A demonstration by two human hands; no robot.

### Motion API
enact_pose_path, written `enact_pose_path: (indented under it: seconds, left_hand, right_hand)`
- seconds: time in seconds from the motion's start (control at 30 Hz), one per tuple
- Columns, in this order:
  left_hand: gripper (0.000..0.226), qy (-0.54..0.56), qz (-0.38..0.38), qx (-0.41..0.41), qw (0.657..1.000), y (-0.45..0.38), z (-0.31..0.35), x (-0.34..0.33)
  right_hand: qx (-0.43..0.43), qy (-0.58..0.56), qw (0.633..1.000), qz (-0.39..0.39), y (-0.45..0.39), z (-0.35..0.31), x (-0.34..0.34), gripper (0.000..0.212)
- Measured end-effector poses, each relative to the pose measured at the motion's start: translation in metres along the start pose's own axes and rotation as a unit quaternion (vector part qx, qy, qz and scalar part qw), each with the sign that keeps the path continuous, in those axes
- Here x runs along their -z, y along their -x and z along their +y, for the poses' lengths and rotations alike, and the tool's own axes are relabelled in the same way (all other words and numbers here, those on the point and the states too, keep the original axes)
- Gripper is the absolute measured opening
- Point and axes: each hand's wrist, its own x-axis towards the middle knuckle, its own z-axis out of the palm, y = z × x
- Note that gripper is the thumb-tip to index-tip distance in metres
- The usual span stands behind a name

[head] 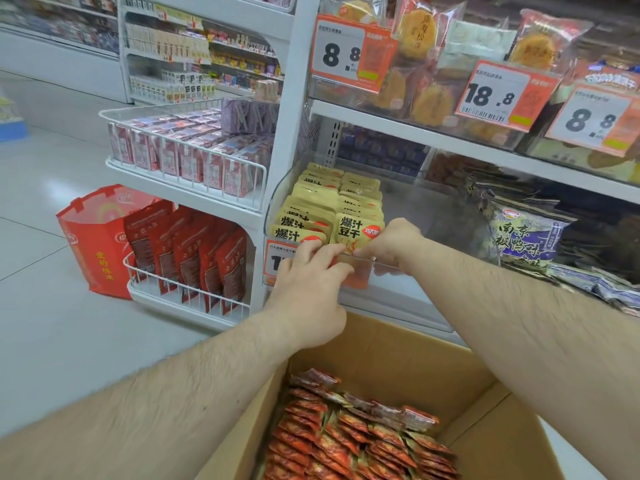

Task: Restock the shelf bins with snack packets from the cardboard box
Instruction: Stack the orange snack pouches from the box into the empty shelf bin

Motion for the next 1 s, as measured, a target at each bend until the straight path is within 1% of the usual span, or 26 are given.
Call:
enact_pose_path:
  seconds: [0.17,0.23,0.27,0.3,0.33,0.37,0.4,0.43,0.47,0.5,0.53,0.57,0.63,0.67,0.7,0.77,0.83,0.9,1.0]
  left_hand:
    - [0.06,0.003,0.014,-0.002,1.0,0.0,0.004,0.0]
    - [0.059,0.001,0.041,-0.016,0.999,0.001,0.005,0.0]
    - [0.057,0.006,0.067,-0.031,0.997,0.002,0.006,-0.001]
    - [0.054,0.021,0.09,-0.047,0.995,0.004,0.009,-0.003]
    - [0.052,0.041,0.1,-0.058,0.992,0.005,0.012,-0.005]
    - [0.05,0.064,0.085,-0.061,0.992,0.006,0.015,-0.009]
    - [0.049,0.087,0.044,-0.052,0.994,0.008,0.019,-0.015]
    - [0.05,0.108,-0.012,-0.034,0.994,0.01,0.021,-0.023]
    - [0.051,0.126,-0.07,-0.011,0.99,0.012,0.022,-0.031]
    - [0.053,0.14,-0.121,0.015,0.983,0.014,0.022,-0.039]
    - [0.053,0.147,-0.162,0.037,0.975,0.014,0.021,-0.046]
    - [0.052,0.15,-0.193,0.052,0.968,0.015,0.022,-0.053]
    - [0.046,0.162,-0.237,0.074,0.955,0.016,0.025,-0.063]
    - [0.043,0.172,-0.253,0.081,0.949,0.015,0.027,-0.068]
    - [0.041,0.179,-0.268,0.085,0.943,0.014,0.029,-0.072]
    - [0.039,0.188,-0.295,0.09,0.933,0.012,0.032,-0.082]
    - [0.036,0.193,-0.318,0.097,0.923,0.009,0.032,-0.092]
    - [0.031,0.194,-0.339,0.105,0.915,0.006,0.029,-0.099]
    - [0.029,0.195,-0.357,0.123,0.905,0.006,0.023,-0.108]
  right_hand:
    - [0.006,0.037,0.999,0.012,0.012,-0.003,0.007,0.045]
    - [0.004,0.042,0.999,0.014,0.024,-0.002,0.012,0.045]
    - [0.011,0.045,0.998,0.032,0.031,-0.001,0.015,0.045]
    - [0.031,0.05,0.995,0.075,0.039,0.004,0.016,0.045]
    - [0.071,0.057,0.985,0.144,0.047,0.011,0.016,0.044]
    - [0.133,0.054,0.963,0.227,0.057,0.022,0.012,0.039]
    - [0.211,0.037,0.93,0.3,0.069,0.035,0.006,0.031]
    - [0.282,0.017,0.894,0.347,0.08,0.051,-0.003,0.023]
    - [0.327,0.006,0.875,0.357,0.089,0.069,-0.015,0.016]
    - [0.341,0.009,0.876,0.342,0.095,0.089,-0.027,0.012]
    - [0.333,0.023,0.892,0.305,0.096,0.11,-0.04,0.011]
    - [0.31,0.044,0.916,0.251,0.094,0.131,-0.053,0.01]
    - [0.239,0.1,0.958,0.125,0.083,0.174,-0.077,0.006]
    - [0.199,0.136,0.968,0.074,0.074,0.197,-0.087,0.004]
    - [0.154,0.166,0.974,0.031,0.065,0.219,-0.096,0.011]
    - [0.047,0.19,0.979,-0.05,0.045,0.263,-0.114,0.027]
    - [-0.04,0.193,0.974,-0.11,0.031,0.3,-0.13,0.037]
    - [-0.085,0.2,0.964,-0.151,0.022,0.325,-0.143,0.049]
    - [-0.112,0.202,0.958,-0.167,0.008,0.339,-0.152,0.06]
